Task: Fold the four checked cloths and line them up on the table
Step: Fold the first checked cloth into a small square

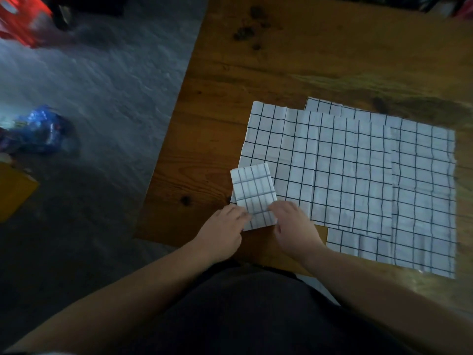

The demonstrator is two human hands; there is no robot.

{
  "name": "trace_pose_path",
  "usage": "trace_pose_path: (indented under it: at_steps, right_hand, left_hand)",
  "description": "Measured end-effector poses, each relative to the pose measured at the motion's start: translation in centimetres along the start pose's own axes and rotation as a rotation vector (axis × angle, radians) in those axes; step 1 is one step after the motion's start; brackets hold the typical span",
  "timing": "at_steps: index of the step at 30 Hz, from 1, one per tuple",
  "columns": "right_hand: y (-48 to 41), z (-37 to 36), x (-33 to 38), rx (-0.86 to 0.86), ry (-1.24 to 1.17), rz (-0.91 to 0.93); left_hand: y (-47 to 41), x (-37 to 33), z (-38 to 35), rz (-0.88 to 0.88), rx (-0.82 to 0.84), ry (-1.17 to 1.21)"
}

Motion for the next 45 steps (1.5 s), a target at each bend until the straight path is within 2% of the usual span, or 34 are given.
trace_pose_path:
  at_steps: [2, 4, 9, 18, 30, 37, 45]
  right_hand:
    - [0.8, -1.2, 0.1, 0.082, 0.210, 0.172]
    - [1.5, -2.5, -0.7, 0.162, 0.331, 0.214]
    - [2.5, -4.5, -3.2, 0.204, 0.388, 0.221]
    - [2.5, -5.5, -3.2, 0.202, 0.392, 0.207]
    - [3.3, -5.2, -4.3, 0.108, 0.296, 0.084]
    - [2.3, -4.9, -1.1, 0.079, 0.281, 0.236]
    - [-1.0, -6.4, 5.6, 0.158, 0.316, 0.455]
  left_hand:
    - [0.2, -0.9, -1.0, -0.138, 0.039, -0.146]
    - [0.4, -1.3, -2.3, -0.191, 0.084, -0.250]
    - [0.7, -1.2, -3.6, -0.105, 0.091, -0.330]
    - [0.8, -0.9, -3.9, -0.010, 0.123, -0.309]
    - [2.0, 0.6, -4.2, 0.055, 0.113, -0.205]
    - [2.6, 2.8, -1.9, 0.187, 0.016, -0.168]
    - [2.4, 7.4, 1.5, 0.397, 0.014, -0.202]
Point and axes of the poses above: each hand's wrist, its own y-axis away from the middle knuckle, its own z-axis out of the back of the hand, x = y × z, the point moved 3 cm from there along -y, towards the middle knuckle, and after that the axes turned 6 degrees about x, right-handed, at the moved point
